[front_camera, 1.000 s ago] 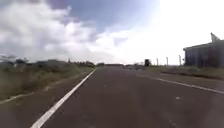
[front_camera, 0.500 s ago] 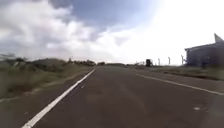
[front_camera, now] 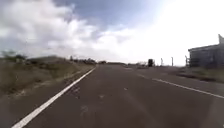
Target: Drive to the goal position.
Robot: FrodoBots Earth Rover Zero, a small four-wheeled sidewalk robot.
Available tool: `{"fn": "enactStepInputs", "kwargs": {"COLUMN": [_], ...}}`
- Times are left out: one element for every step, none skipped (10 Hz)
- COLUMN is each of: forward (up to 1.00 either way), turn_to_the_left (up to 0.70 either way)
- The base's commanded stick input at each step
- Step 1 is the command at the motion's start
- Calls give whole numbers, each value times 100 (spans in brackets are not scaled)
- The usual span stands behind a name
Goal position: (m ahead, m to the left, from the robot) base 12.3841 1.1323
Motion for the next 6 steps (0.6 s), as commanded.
{"fn": "enactStepInputs", "kwargs": {"forward": [100, 100, 100, 100, 100, 100], "turn_to_the_left": [0, 0, 0, 0, 0, 0]}}
